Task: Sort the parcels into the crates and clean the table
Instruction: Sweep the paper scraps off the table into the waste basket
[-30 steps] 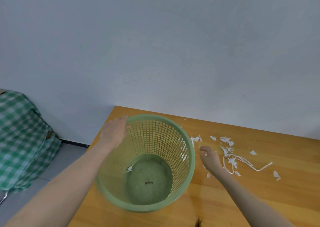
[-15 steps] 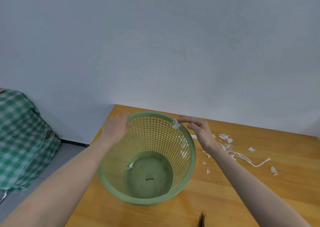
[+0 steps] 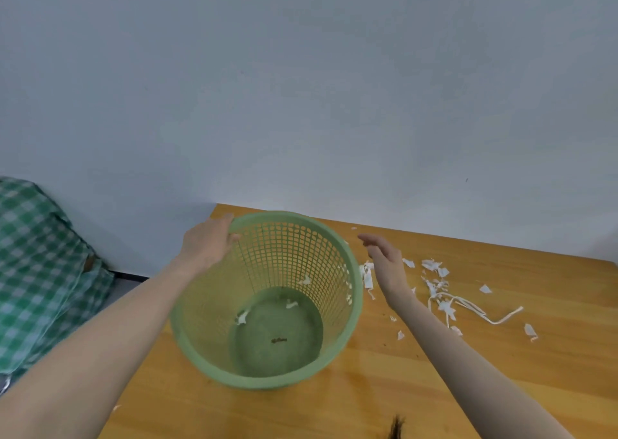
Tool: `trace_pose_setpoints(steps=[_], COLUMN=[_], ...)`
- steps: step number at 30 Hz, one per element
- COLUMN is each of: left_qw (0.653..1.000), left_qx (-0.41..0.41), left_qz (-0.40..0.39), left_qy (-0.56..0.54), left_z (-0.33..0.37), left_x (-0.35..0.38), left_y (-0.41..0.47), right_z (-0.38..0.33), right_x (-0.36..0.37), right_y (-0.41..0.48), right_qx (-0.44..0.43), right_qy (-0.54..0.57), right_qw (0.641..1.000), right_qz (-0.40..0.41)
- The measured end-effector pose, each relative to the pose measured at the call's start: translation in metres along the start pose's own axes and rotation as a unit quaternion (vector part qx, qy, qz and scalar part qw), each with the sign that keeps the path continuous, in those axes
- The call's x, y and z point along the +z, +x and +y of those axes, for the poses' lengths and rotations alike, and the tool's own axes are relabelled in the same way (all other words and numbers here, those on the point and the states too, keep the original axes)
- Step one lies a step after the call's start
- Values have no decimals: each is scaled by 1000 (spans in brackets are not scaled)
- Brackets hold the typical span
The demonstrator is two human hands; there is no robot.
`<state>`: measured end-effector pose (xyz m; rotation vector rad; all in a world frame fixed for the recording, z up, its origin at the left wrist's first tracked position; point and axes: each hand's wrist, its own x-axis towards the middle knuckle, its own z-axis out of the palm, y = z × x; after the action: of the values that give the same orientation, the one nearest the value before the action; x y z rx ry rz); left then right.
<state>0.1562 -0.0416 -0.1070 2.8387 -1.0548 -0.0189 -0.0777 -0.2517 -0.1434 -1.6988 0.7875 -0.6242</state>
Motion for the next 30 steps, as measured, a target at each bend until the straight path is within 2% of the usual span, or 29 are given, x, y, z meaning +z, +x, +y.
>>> trace_pose_setpoints(steps=[1, 3, 6, 7, 9, 13, 17, 19, 20, 22, 25, 27, 30], left_qw=[1000, 1000, 999, 999, 999, 998, 998, 998, 998, 998, 998, 998, 998], left_qx=[-5, -20, -43, -44, -42, -44, -41, -41, -40, -36, -32, -25, -19], left_qz=[9, 18, 18, 21, 30, 36, 43, 43, 43, 47, 52, 51, 54], left_qy=[1, -5, -8, -7, -3, 11, 18, 23, 22, 20, 18, 16, 12], left_z=[-3, -9, -16, -19, -24, -23, -18, -18, -18, -17, -17, -19, -21], left_x=[-2, -5, 0, 4, 8, 8, 4, 3, 3, 4, 6, 7, 8], left_y=[4, 11, 14, 15, 15, 17, 15, 15, 14, 14, 14, 14, 16], right_z=[15, 48, 93, 105, 120, 127, 134, 137, 137, 129, 93, 54, -2], right_x=[-1, -1, 5, 10, 21, 39, 46, 46, 44, 40, 32, 30, 27], right_y=[4, 7, 5, 6, 2, -10, -13, -10, -8, -4, 2, -1, -12], right_qx=[35, 106, 178, 181, 170, 169, 127, 112, 116, 141, 142, 75, -81], right_qy=[-64, -201, -354, -399, -469, -504, -536, -535, -513, -417, -220, -92, 75], right_qw=[997, 971, 885, 854, 813, 785, 781, 792, 811, 876, 965, 992, 992], right_qz=[-6, -74, -243, -280, -300, -318, -295, -273, -255, -195, -33, 47, 54])
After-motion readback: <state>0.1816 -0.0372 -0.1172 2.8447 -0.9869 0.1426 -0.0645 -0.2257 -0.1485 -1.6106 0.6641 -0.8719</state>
